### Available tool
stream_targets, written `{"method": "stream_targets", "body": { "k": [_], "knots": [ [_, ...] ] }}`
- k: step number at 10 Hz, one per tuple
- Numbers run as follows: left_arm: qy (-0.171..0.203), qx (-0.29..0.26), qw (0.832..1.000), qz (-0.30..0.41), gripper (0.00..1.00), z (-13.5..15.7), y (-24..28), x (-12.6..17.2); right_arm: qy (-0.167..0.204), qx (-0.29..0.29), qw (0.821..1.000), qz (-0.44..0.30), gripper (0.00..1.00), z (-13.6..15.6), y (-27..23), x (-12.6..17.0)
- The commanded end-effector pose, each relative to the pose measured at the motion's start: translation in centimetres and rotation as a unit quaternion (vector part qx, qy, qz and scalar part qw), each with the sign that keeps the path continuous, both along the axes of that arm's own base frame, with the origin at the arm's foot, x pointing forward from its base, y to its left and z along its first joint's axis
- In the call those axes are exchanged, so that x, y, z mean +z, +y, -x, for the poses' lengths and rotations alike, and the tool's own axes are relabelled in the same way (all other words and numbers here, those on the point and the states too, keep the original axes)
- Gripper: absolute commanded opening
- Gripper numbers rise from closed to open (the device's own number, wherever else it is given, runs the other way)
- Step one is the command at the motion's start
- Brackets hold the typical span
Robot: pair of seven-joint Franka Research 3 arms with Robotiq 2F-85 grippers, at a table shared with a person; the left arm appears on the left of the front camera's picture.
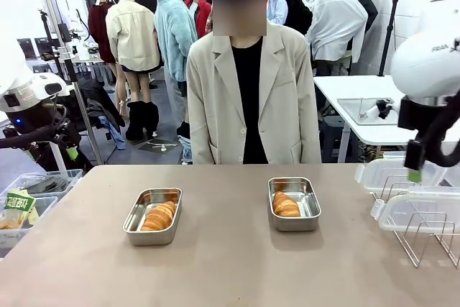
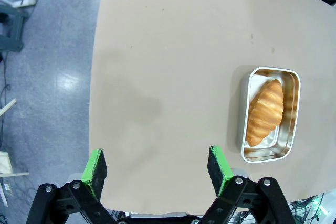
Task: Place the bread in airtight containers.
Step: Pick up one Airtight Container lid and hand it to the human.
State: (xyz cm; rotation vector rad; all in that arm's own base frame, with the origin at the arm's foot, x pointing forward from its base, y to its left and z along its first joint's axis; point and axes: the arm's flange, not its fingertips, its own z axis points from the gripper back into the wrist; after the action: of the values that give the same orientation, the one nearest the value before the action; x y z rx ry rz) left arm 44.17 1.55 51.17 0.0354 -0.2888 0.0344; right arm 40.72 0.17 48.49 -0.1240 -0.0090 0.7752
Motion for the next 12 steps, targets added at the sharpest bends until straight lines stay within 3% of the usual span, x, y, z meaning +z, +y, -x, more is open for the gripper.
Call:
{"method": "stream_targets", "body": {
  "k": [1, 3, 11, 12],
  "knots": [
    [-0.005, 0.0, 1.0, -0.001, 1.0, -0.1, 0.0, 0.1, 0.03, 0.095, 0.995, 0.03, 1.0, 2.3, -1.2, -0.6],
    [-0.005, 0.0, 1.0, -0.001, 1.0, -0.1, 0.0, 0.1, 0.058, 0.196, 0.978, 0.034, 1.0, 2.1, -1.5, -1.3],
    [-0.005, 0.0, 1.0, -0.001, 1.0, -0.1, 0.0, 0.1, 0.097, 0.253, 0.961, 0.051, 1.0, -1.5, 1.2, -6.5],
    [-0.005, 0.0, 1.0, -0.001, 1.0, -0.1, 0.0, 0.1, 0.085, 0.259, 0.961, 0.053, 0.81, -1.2, 1.1, -6.6]
  ]
}}
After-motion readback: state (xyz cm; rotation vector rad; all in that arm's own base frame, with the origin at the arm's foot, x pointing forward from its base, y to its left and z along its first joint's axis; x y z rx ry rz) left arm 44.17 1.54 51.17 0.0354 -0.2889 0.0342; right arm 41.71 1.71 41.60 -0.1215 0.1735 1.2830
